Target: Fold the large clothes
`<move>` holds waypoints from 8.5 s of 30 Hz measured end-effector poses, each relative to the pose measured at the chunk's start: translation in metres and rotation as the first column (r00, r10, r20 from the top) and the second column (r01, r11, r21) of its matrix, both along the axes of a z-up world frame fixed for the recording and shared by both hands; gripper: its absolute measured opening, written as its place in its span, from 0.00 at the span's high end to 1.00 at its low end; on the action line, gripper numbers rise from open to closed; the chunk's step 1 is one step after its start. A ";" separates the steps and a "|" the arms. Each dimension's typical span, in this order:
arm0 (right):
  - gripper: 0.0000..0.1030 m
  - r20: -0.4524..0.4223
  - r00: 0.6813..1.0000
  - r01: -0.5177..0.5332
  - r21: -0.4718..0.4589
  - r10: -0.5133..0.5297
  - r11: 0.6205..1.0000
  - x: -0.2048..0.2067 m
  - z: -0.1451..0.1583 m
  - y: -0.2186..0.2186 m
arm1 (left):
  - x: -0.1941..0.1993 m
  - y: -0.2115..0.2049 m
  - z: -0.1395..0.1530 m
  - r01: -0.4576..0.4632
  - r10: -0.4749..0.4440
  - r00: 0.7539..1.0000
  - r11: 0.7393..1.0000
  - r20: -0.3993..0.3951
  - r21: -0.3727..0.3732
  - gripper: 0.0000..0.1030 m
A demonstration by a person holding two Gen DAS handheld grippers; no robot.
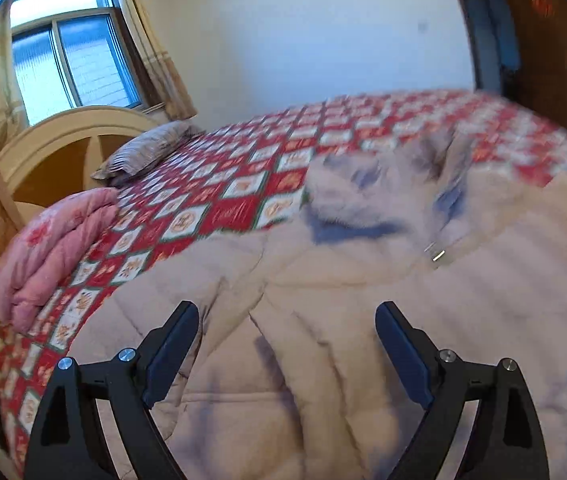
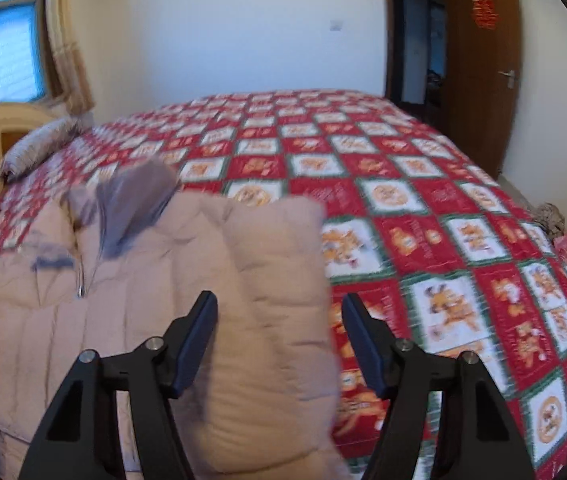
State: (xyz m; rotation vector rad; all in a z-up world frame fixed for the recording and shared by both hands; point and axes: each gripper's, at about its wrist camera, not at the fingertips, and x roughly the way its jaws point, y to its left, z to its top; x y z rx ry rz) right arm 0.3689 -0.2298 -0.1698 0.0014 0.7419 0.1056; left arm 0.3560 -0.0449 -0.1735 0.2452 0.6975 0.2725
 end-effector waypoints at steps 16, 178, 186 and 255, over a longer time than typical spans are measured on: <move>0.32 -0.074 0.996 -0.064 -0.113 0.056 0.992 0.003 -0.052 0.029 | 0.008 0.021 -0.054 -0.038 0.034 0.997 0.997 -0.068 -0.067 0.06; 0.17 -0.090 0.986 -0.124 0.165 0.140 0.978 -0.091 -0.003 0.053 | -0.080 0.127 0.001 -0.061 0.059 0.998 0.988 -0.019 -0.143 0.10; 0.89 -0.147 0.975 -0.153 0.093 0.166 0.984 -0.096 -0.029 0.069 | -0.092 0.155 -0.017 -0.065 0.056 0.997 0.970 -0.048 -0.235 0.10; 0.55 -0.087 0.988 -0.131 -0.007 0.130 0.991 -0.056 -0.057 0.091 | 0.046 0.044 -0.050 0.108 -0.144 0.986 0.940 -0.089 -0.324 0.01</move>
